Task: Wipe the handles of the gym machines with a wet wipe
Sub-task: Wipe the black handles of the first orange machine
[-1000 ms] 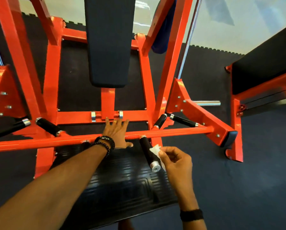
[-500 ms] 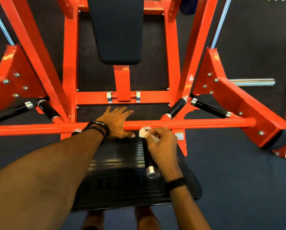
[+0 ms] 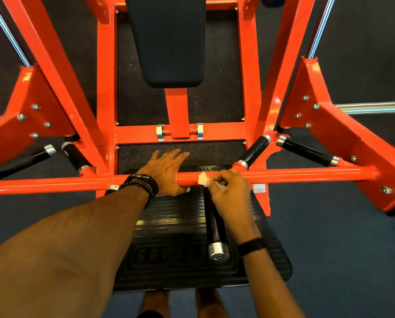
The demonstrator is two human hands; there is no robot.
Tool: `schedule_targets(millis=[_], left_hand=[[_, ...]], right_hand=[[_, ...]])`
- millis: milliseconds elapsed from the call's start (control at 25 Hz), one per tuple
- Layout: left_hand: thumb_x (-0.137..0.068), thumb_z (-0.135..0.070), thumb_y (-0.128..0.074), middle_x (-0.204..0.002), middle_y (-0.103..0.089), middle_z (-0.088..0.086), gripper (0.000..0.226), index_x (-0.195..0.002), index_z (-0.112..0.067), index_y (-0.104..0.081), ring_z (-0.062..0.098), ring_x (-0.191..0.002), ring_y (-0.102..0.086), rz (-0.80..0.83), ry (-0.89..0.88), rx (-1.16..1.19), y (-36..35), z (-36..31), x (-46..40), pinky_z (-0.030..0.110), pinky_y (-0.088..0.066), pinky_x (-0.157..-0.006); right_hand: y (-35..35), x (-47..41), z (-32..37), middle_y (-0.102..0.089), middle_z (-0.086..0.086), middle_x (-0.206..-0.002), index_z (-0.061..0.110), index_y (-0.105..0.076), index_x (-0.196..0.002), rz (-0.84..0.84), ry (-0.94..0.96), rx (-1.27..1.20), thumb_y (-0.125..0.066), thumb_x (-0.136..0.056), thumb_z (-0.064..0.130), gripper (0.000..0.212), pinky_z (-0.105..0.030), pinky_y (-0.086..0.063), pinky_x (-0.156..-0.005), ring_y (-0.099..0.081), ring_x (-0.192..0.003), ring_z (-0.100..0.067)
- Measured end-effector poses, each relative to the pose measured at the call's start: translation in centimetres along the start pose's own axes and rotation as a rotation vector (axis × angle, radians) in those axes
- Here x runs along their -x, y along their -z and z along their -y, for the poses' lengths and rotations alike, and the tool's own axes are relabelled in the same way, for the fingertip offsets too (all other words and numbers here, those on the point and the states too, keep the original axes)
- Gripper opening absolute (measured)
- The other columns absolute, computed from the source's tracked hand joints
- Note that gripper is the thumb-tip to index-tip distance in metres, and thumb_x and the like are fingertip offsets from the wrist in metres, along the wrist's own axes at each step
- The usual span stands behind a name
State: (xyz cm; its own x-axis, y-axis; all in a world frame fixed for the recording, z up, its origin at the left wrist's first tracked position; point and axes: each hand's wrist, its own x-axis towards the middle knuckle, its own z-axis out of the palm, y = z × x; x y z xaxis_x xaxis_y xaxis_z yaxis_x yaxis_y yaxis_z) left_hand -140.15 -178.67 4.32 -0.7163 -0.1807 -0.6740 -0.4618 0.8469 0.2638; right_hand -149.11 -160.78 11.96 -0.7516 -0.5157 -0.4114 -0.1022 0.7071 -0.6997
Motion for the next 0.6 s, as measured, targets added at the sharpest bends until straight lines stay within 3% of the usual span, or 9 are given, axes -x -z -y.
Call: schedule_targets(millis=[200,440,600], left_hand=[[-0.076,-0.064,-0.066,-0.163,-0.017,0.007,0.105,-0.156,-0.025,-0.010,0.027,-0.148,-0.023,0.029,0.004,0.039,0.6,-0.3,0.2,0.055,-0.009,-0.122],[-0.077,-0.061,-0.068,-0.159,-0.028,0.007,0.098,-0.154,-0.023,-0.021,0.027,-0.144,-0.031,0.059,0.019,0.054,1.0,-0.6,0.5,0.049,-0.016,-0.121],[-0.077,-0.061,-0.068,-0.153,-0.038,0.005,0.092,-0.150,-0.021,-0.031,0.027,-0.135,-0.042,0.022,0.008,0.039,1.2,-0.8,0.6,0.044,-0.027,-0.116]], right_hand=[[3.2,8.5,0.3,-0.063,0.013,-0.088,0.025,-0.071,-0.078,0.068,0.010,-0.046,-0.078,-0.080,0.012,0.015,-0.010,-0.048,-0.075,-0.062,-0.084,-0.002],[0.0,1.4,0.3,-0.065,0.003,-0.085,0.017,-0.070,-0.075,-0.041,0.022,0.011,-0.075,-0.079,0.005,0.013,-0.031,-0.051,-0.081,-0.060,-0.080,-0.011],[1.3,6.8,0.4,-0.061,0.006,-0.089,0.018,-0.072,-0.080,0.001,0.049,0.073,-0.076,-0.079,0.008,0.011,-0.022,-0.048,-0.079,-0.060,-0.084,-0.010]])
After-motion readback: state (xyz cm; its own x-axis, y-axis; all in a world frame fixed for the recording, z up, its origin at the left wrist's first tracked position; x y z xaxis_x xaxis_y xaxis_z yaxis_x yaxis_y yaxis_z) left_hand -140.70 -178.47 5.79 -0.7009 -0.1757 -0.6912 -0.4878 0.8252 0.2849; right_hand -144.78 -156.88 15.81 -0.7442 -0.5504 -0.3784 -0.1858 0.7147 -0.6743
